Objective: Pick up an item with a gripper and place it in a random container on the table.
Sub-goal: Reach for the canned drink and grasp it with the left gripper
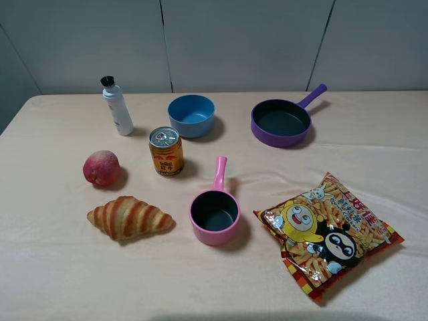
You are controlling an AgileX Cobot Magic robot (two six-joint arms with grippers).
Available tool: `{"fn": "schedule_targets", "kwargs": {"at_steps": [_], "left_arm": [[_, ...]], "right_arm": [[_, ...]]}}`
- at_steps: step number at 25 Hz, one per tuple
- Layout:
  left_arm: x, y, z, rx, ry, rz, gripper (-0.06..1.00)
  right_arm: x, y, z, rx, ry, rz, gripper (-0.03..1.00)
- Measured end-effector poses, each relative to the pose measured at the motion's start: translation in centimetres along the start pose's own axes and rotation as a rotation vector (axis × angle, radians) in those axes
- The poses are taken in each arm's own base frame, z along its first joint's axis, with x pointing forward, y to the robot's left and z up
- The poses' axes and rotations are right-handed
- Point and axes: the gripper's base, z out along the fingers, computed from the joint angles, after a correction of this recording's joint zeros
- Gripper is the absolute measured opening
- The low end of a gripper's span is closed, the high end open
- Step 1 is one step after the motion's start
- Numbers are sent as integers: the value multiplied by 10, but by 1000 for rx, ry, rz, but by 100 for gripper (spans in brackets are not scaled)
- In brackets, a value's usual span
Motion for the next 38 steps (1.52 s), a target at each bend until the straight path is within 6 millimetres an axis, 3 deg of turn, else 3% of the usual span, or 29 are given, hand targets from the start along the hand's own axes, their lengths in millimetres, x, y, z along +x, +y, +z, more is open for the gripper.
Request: {"fn": "schedule_targets", "kwargs": {"at_steps": [22, 28, 38], "left_arm": [[-2, 0, 2, 13, 19, -9, 99], [-18, 3, 17, 76, 124, -60, 99], [-67, 18, 42, 106, 237, -4, 99]], "right_arm": [[0, 0, 0, 0, 0, 0, 69], [0, 0, 0, 0, 0, 0, 69], [0, 0, 0, 0, 0, 0, 69]]}}
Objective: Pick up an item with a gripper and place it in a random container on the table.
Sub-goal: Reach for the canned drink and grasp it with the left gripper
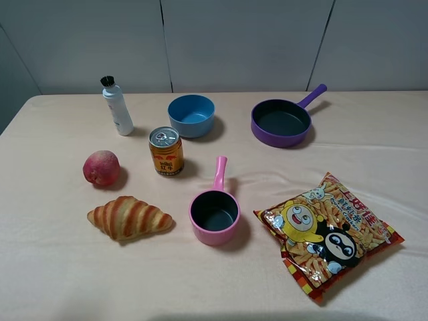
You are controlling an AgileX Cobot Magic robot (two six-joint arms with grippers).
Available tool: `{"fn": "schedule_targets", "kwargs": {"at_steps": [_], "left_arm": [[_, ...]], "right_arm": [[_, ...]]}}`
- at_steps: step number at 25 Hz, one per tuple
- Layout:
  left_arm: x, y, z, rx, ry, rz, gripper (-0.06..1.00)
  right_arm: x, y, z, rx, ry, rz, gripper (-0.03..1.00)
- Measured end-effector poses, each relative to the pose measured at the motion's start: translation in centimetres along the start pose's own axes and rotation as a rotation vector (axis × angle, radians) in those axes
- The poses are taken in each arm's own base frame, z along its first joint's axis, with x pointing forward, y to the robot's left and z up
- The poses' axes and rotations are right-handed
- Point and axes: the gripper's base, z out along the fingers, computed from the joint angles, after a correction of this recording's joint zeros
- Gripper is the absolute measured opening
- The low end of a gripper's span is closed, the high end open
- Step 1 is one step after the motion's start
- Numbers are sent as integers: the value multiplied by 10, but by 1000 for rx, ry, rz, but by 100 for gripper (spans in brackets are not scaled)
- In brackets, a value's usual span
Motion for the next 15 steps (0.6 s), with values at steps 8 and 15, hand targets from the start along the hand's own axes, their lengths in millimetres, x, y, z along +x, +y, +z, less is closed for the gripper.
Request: {"fn": "schedule_targets", "kwargs": {"at_steps": [8, 15], "left_arm": [[-48, 20, 20, 28, 121, 121, 98], [-78, 36, 47, 69, 218, 168, 96]], "right_arm": [[0, 0, 0, 0, 0, 0, 69], [0, 0, 0, 0, 0, 0, 69]]}}
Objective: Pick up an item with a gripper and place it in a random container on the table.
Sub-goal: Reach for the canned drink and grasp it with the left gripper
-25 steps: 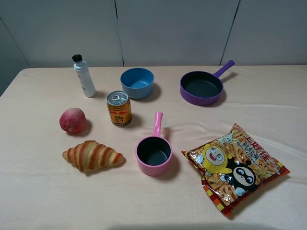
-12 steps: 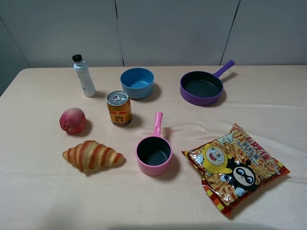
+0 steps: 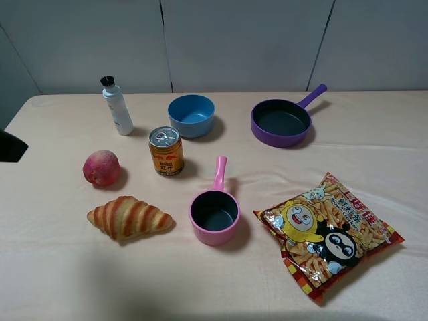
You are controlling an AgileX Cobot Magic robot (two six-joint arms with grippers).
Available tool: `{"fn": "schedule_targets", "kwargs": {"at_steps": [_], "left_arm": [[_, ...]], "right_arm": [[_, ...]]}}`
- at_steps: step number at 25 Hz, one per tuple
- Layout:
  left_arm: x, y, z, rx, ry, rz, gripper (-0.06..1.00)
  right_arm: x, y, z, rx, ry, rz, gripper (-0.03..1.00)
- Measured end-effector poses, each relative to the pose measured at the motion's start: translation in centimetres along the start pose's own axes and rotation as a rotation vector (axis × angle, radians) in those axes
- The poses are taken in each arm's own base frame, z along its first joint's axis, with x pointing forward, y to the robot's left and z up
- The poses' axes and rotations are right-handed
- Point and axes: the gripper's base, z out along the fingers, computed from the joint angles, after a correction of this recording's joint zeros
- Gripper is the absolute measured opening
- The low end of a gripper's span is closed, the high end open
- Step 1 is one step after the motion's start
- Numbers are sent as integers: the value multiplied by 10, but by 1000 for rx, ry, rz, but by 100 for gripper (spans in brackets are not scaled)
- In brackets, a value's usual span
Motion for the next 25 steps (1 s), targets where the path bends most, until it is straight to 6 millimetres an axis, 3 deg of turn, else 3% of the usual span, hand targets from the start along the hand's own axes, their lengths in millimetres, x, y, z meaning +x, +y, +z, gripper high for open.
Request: {"fn": "schedule_targets", "kwargs": {"at_steps": [12, 25], "left_arm": [[-55, 15, 44, 35, 134, 191, 95], [-126, 0, 103, 88, 198, 377, 92]], "right_arm": [[0, 0, 0, 0, 0, 0, 69], [0, 0, 0, 0, 0, 0, 69]]}}
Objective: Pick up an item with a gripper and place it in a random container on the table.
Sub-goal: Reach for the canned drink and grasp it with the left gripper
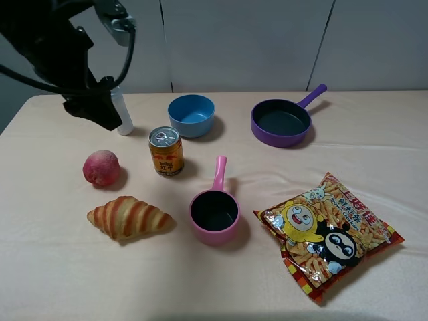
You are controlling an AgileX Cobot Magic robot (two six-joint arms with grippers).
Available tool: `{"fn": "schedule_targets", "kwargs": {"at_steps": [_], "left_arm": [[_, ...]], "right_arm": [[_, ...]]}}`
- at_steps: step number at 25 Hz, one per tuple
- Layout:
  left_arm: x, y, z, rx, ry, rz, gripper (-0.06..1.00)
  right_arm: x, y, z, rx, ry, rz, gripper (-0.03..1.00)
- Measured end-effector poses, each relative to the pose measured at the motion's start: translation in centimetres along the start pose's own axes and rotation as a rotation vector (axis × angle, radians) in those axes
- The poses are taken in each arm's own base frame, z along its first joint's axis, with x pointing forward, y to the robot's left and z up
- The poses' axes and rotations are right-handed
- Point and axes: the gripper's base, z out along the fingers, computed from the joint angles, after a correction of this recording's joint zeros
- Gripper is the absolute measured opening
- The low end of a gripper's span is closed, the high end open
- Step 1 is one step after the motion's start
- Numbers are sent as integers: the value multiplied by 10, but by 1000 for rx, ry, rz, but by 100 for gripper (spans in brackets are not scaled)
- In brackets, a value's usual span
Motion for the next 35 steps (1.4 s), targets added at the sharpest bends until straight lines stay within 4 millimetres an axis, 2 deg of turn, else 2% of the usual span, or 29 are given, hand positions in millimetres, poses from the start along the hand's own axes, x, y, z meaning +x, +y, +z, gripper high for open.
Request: {"fn": "schedule_targets", "kwargs": {"at_steps": [7, 13, 24, 35], "left_arm": [[-33, 0, 28, 20, 35, 75, 91], [-48, 2, 54, 18, 87, 128, 90], [-62, 5, 106, 13, 112, 214, 88], [-61, 7, 136, 27, 133, 220, 88]], "right_arm": [[0, 0, 0, 0, 0, 0, 69], [0, 0, 0, 0, 0, 0, 69], [0, 0, 0, 0, 0, 0, 69], [0, 0, 0, 0, 0, 0, 69]]}}
